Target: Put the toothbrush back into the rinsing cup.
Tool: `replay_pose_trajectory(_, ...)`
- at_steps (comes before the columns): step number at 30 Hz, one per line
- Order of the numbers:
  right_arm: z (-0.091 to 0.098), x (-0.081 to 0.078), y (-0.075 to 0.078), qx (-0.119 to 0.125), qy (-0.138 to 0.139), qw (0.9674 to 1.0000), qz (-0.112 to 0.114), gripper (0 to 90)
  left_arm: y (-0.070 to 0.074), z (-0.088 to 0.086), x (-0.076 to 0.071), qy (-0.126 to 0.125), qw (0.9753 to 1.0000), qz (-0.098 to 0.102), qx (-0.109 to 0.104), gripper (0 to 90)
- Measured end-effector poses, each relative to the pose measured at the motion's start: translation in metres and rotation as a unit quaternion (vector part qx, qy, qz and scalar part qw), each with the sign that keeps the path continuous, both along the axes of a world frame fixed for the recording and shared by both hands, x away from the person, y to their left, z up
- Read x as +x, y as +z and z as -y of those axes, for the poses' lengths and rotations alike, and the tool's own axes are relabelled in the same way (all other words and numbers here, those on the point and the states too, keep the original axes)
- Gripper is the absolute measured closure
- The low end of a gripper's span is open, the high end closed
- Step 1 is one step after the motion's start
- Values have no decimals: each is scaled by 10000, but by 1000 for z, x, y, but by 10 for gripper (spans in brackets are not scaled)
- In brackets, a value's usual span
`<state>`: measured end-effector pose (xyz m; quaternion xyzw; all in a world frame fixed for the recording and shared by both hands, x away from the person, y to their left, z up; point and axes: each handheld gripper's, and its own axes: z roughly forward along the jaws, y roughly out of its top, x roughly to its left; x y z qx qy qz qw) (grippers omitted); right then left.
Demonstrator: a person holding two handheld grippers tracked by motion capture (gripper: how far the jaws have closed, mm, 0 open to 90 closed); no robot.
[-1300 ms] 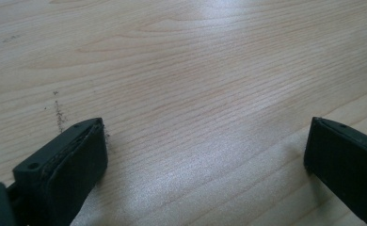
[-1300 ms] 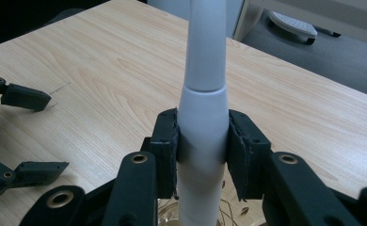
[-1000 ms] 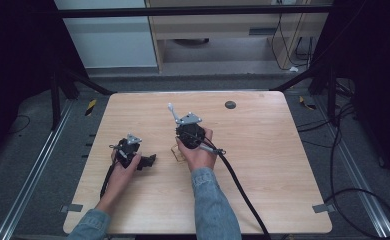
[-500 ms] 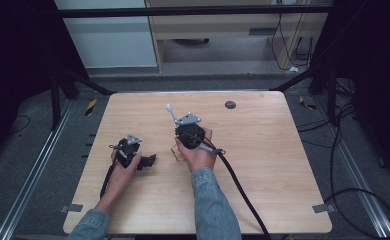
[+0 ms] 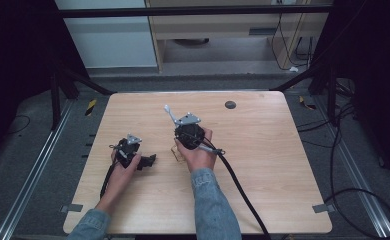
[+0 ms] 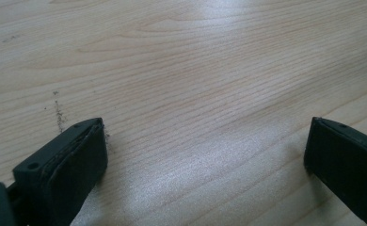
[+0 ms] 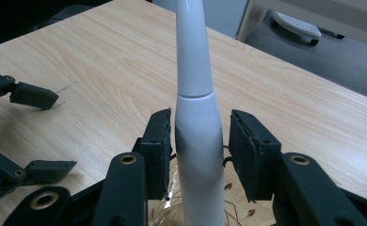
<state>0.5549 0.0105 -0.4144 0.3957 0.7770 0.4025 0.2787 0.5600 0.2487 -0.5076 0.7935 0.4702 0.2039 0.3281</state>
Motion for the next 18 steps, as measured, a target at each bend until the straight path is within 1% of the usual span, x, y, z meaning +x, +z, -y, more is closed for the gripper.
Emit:
replay_pose_trajectory(13,0,-4,3,-47,11,10000,47,561,0,0,0,1,10000,1,-1,0)
replay_pose_trajectory(18,0,-7,5,-153,2,9999,78,536,0,0,0,-1,10000,1,1,0)
